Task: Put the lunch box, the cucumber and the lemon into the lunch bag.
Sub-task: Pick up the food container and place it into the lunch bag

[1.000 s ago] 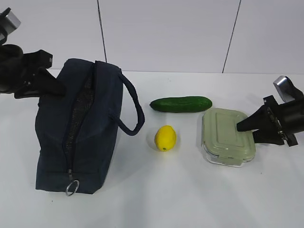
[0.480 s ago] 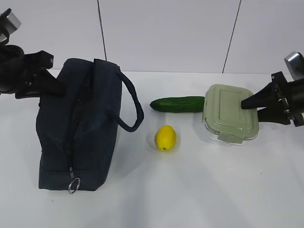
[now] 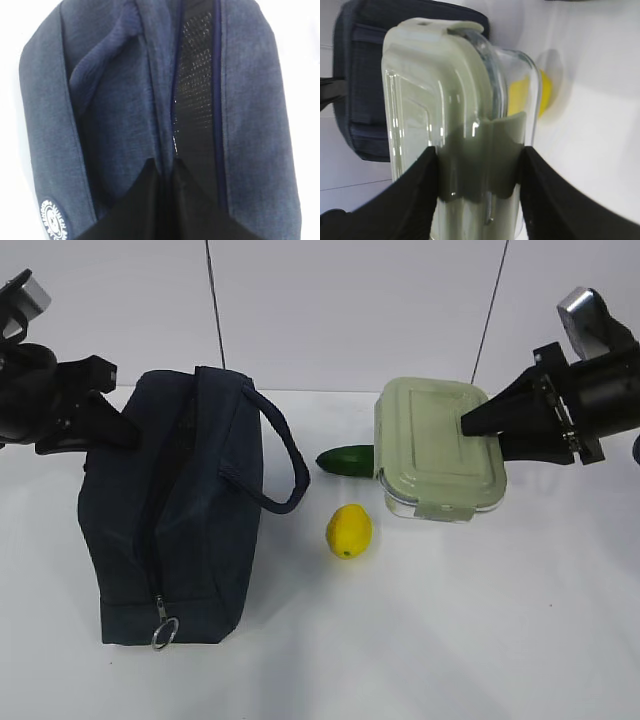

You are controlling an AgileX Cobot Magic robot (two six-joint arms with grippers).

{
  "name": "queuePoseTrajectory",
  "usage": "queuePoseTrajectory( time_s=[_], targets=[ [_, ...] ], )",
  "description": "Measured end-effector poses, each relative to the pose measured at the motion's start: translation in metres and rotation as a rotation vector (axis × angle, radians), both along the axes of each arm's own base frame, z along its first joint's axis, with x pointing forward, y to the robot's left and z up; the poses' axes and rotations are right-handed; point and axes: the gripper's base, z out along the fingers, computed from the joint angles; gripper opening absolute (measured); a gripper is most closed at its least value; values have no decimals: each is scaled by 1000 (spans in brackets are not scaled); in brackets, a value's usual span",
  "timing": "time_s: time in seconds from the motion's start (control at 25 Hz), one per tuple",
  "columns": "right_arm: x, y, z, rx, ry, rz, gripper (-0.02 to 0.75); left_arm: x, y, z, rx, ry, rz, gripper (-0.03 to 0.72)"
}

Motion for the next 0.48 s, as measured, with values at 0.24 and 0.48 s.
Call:
queuePoseTrajectory(
  time_s=[0.24,0.48],
  targets=[
    [-4,6,27,70,-60,-36,379,-1,0,0,-2,8,-8,9],
    [-8,35,34,114,-71,21,379,-5,-3,1,-18,25,-43,9]
  ],
)
